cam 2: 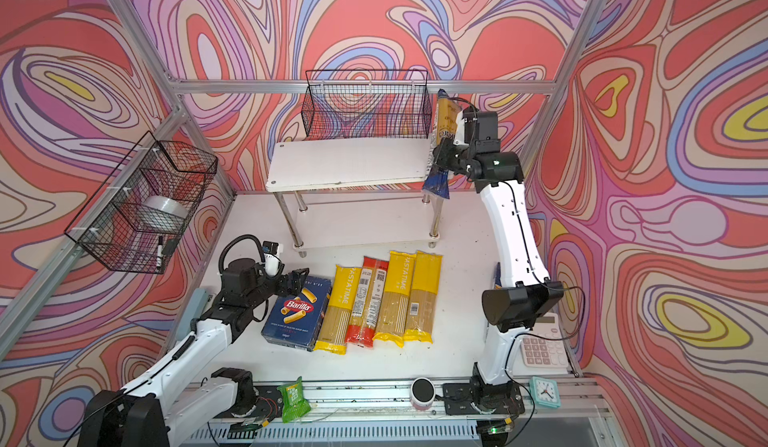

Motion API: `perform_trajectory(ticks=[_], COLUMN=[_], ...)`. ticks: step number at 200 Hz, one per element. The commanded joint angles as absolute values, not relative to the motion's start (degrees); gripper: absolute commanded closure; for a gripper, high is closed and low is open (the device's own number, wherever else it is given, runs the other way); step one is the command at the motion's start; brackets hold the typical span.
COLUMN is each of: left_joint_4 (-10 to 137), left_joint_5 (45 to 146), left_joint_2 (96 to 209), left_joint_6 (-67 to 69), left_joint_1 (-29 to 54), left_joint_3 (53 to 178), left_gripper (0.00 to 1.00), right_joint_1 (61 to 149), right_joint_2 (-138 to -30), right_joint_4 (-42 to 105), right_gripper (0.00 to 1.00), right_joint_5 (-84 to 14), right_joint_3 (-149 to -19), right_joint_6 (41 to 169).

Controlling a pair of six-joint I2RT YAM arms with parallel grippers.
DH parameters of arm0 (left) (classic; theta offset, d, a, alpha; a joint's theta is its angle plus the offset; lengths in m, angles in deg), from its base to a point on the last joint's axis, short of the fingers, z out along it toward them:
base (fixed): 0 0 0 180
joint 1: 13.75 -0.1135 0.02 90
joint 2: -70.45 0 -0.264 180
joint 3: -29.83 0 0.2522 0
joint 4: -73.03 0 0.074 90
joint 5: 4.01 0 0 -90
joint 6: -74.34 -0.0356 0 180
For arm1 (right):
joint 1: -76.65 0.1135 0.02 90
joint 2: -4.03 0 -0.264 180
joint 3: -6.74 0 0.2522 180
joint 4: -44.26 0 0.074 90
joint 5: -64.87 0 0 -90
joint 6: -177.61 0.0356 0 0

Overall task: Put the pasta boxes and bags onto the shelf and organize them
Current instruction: 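Carry the bag to the shelf top and stand it upright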

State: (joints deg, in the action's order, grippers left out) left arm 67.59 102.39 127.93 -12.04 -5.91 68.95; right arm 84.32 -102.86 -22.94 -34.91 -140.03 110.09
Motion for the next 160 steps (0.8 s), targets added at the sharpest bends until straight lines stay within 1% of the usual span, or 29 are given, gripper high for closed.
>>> perform_trajectory(ticks=[1,20,41,63,106,121,133,145,160], left_joint_4=[66.3,66.3,66.3,66.3,66.1,66.1,66.1,66.2,66.1], left_joint_5=[101.7,101.7,101.6,101.6,101.6,101.4,101.4,101.5,101.5], left_joint_2=[128.1,128.1,128.0,128.0,127.8,127.8,127.7,127.8,127.8], left_joint_6=[-12.7,-12.6,-12.6,-12.6,-12.7,-12.7,-12.7,-12.7,-12.7], left_joint_1=[-6.1,-6.1,-6.0,-6.0,-6.0,-6.1,-6.1,-6.1,-6.1], left_joint_3=[69.7,69.7,69.7,69.7,69.7,69.6,69.6,69.6,69.7], left_gripper=[0.00,0.00,0.00,0.00,0.00,0.00,0.00,0.00,0.00], right_joint_1=[84.2,84.1,84.1,84.0,83.9,83.9,83.9,83.9,83.9], right_joint_2=[-103.2,-103.2,-103.1,-102.8,-102.7,-102.3,-101.7,-101.4,-100.9], right_joint_4=[-15.6,-15.5,-15.2,-14.6,-14.8,-14.9,-15.0,-14.9,-15.3], right_gripper=[0.85,0.82,0.81,0.72,0.64,0.62,0.58,0.57,0.52], right_joint_5=[-36.0,-36.0,-36.0,-36.3,-36.6,-36.8,-36.9,-37.0,-37.0], right_joint_3=[-139.2,-138.7,-137.8,-137.2,-137.0,-136.9,-136.5,-136.3,-136.2], right_joint_6=[110.7,110.9,111.1,111.3,111.3,111.3,111.4,111.3,111.1])
